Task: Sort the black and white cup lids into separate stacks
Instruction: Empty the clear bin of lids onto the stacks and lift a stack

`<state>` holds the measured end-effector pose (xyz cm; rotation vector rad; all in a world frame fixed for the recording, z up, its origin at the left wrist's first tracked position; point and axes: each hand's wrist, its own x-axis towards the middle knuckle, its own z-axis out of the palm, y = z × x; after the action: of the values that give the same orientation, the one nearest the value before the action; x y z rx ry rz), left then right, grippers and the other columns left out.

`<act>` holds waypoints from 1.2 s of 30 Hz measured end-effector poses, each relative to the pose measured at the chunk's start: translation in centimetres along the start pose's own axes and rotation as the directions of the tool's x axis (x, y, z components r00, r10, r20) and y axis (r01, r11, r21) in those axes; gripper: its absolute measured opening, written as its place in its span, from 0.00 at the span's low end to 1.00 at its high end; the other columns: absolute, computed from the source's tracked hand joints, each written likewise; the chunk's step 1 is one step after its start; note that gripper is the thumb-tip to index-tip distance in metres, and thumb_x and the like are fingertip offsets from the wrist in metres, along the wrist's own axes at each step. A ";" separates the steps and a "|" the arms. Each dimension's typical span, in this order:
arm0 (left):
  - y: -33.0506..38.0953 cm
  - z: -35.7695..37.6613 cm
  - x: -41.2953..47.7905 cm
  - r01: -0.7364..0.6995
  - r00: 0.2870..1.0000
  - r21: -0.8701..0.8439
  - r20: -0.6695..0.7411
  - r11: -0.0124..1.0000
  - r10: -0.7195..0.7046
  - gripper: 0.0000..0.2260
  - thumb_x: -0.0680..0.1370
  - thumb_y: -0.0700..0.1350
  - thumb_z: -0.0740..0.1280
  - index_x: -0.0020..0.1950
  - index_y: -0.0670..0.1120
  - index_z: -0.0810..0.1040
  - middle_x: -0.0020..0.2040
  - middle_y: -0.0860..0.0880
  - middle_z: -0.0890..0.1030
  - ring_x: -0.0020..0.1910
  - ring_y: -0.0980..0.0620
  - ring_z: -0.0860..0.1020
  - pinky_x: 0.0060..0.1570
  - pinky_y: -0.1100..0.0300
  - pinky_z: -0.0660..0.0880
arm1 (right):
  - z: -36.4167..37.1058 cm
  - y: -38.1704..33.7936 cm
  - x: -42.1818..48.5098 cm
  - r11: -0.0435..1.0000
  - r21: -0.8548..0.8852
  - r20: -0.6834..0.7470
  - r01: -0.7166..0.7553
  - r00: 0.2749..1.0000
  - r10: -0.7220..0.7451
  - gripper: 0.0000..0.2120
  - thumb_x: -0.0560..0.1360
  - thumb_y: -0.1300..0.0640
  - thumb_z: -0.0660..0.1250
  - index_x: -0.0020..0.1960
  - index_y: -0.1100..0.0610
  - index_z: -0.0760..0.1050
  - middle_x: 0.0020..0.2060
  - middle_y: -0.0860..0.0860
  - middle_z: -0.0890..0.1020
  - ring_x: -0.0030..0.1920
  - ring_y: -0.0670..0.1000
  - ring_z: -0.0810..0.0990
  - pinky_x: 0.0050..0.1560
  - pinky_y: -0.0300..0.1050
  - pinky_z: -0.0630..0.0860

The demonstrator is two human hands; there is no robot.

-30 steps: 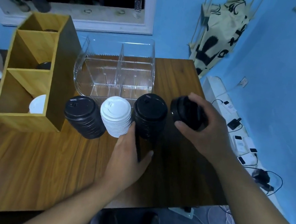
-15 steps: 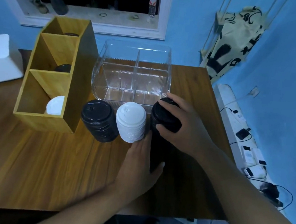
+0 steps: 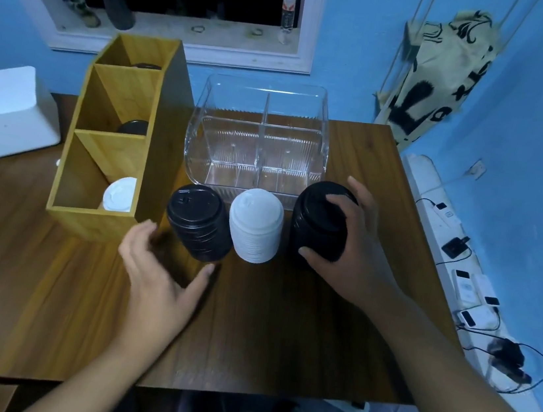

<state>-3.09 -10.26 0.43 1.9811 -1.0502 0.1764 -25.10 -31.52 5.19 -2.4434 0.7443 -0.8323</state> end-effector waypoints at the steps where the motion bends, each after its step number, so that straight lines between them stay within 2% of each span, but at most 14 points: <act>1: -0.3 0.4 0.5 0.076 0.996 -0.027 0.054 0.997 -0.074 0.51 0.67 0.49 0.82 0.78 0.35 0.54 0.74 0.36 0.60 0.76 0.39 0.62 0.71 0.36 0.67 | 0.4 0.0 -0.1 1.000 0.005 -0.024 -0.006 1.000 0.006 0.42 0.68 0.51 0.81 0.74 0.50 0.60 0.79 0.52 0.51 0.79 0.50 0.55 0.70 0.40 0.65; 3: 0.0 1.0 1.4 0.221 0.967 -0.132 0.161 0.966 -0.199 0.58 0.66 0.53 0.82 0.82 0.42 0.47 0.79 0.42 0.58 0.79 0.48 0.58 0.77 0.41 0.63 | 0.9 0.3 -0.4 1.000 0.019 -0.043 -0.023 0.999 0.024 0.43 0.67 0.53 0.82 0.73 0.50 0.60 0.79 0.53 0.54 0.78 0.51 0.58 0.70 0.40 0.65; 4: 0.2 1.3 1.8 0.235 0.960 -0.186 0.195 0.954 -0.199 0.58 0.65 0.53 0.82 0.83 0.44 0.46 0.80 0.45 0.59 0.80 0.51 0.59 0.78 0.43 0.62 | 1.0 0.5 -0.4 0.999 0.028 -0.047 -0.025 0.999 0.027 0.44 0.66 0.53 0.82 0.73 0.50 0.60 0.79 0.53 0.55 0.78 0.52 0.59 0.70 0.41 0.66; 8: 1.2 2.5 2.6 0.165 0.970 -0.267 0.218 0.950 -0.107 0.51 0.66 0.48 0.84 0.81 0.48 0.55 0.75 0.52 0.69 0.76 0.57 0.66 0.75 0.56 0.66 | 0.4 1.6 -0.4 0.999 0.038 -0.049 -0.030 0.998 0.032 0.44 0.67 0.53 0.82 0.74 0.51 0.60 0.78 0.52 0.58 0.77 0.53 0.62 0.70 0.44 0.69; 13: 4.1 4.7 2.4 0.135 0.974 -0.288 0.213 0.948 -0.074 0.44 0.69 0.45 0.83 0.75 0.58 0.58 0.71 0.59 0.69 0.71 0.68 0.65 0.69 0.73 0.63 | -1.9 3.6 -1.2 0.998 -0.006 -0.061 -0.064 0.996 0.063 0.44 0.68 0.52 0.81 0.75 0.48 0.59 0.77 0.51 0.58 0.76 0.49 0.62 0.68 0.42 0.68; 18: 5.7 7.1 2.9 0.131 0.972 -0.297 0.228 0.946 -0.063 0.44 0.68 0.46 0.83 0.76 0.54 0.61 0.70 0.57 0.71 0.72 0.60 0.69 0.69 0.62 0.67 | -3.7 5.5 -1.8 0.995 -0.031 -0.100 -0.099 0.990 0.095 0.44 0.68 0.52 0.81 0.76 0.49 0.60 0.77 0.52 0.60 0.76 0.50 0.62 0.72 0.45 0.67; 22: 5.9 7.7 3.3 0.178 0.965 -0.297 0.241 0.938 -0.107 0.46 0.66 0.47 0.84 0.76 0.53 0.61 0.69 0.58 0.72 0.70 0.59 0.70 0.67 0.61 0.69 | -3.8 5.7 -1.8 0.995 -0.009 -0.103 -0.103 0.989 0.102 0.45 0.68 0.52 0.82 0.77 0.49 0.59 0.76 0.52 0.61 0.75 0.47 0.62 0.71 0.39 0.63; 26: 5.8 7.1 3.2 0.216 0.953 -0.253 0.265 0.943 -0.147 0.46 0.66 0.49 0.84 0.76 0.48 0.61 0.67 0.58 0.72 0.67 0.60 0.71 0.63 0.62 0.71 | -3.4 5.6 -1.7 0.992 0.047 -0.112 -0.121 0.986 0.125 0.52 0.65 0.54 0.83 0.78 0.46 0.55 0.78 0.53 0.60 0.78 0.49 0.61 0.75 0.49 0.65; 29: 5.1 6.0 2.9 0.208 0.949 -0.209 0.282 0.956 -0.145 0.47 0.66 0.50 0.84 0.77 0.48 0.60 0.67 0.59 0.70 0.66 0.62 0.69 0.62 0.63 0.69 | -3.3 5.6 -2.7 0.986 0.049 -0.145 -0.160 0.975 0.166 0.61 0.64 0.52 0.84 0.80 0.40 0.44 0.81 0.54 0.54 0.81 0.50 0.54 0.78 0.49 0.57; 30: 4.9 5.7 2.9 0.200 0.948 -0.193 0.285 0.961 -0.140 0.47 0.66 0.51 0.84 0.78 0.48 0.60 0.67 0.59 0.70 0.66 0.62 0.68 0.62 0.63 0.69 | -3.3 5.7 -3.2 0.981 0.069 -0.159 -0.180 0.969 0.189 0.62 0.64 0.52 0.85 0.80 0.39 0.42 0.81 0.53 0.53 0.81 0.51 0.53 0.79 0.53 0.58; 32: 4.6 5.3 3.2 0.179 0.948 -0.159 0.291 0.971 -0.127 0.47 0.67 0.52 0.83 0.78 0.48 0.60 0.68 0.58 0.70 0.66 0.62 0.68 0.62 0.63 0.69 | -3.1 5.8 -3.9 0.969 0.106 -0.171 -0.222 0.956 0.238 0.64 0.64 0.52 0.84 0.80 0.38 0.39 0.81 0.53 0.54 0.81 0.53 0.55 0.77 0.64 0.62; 33: 4.5 5.3 3.4 0.169 0.949 -0.151 0.290 0.974 -0.120 0.47 0.67 0.52 0.83 0.78 0.48 0.60 0.68 0.58 0.70 0.67 0.61 0.68 0.63 0.62 0.69 | -2.9 6.0 -3.9 0.962 0.115 -0.172 -0.246 0.949 0.264 0.64 0.64 0.51 0.84 0.79 0.37 0.39 0.81 0.53 0.55 0.81 0.53 0.56 0.76 0.66 0.63; 36: 4.2 5.3 3.6 0.135 0.955 -0.133 0.280 0.982 -0.093 0.48 0.66 0.53 0.84 0.78 0.50 0.60 0.69 0.59 0.69 0.71 0.59 0.67 0.68 0.60 0.67 | -2.3 6.2 -3.3 0.942 0.168 -0.148 -0.291 0.937 0.316 0.64 0.64 0.50 0.84 0.80 0.36 0.39 0.81 0.50 0.57 0.81 0.50 0.56 0.76 0.65 0.62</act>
<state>-5.21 -17.50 1.48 1.9568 -1.0822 -0.2409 -30.92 -34.65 1.97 -2.0759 1.0572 -0.9455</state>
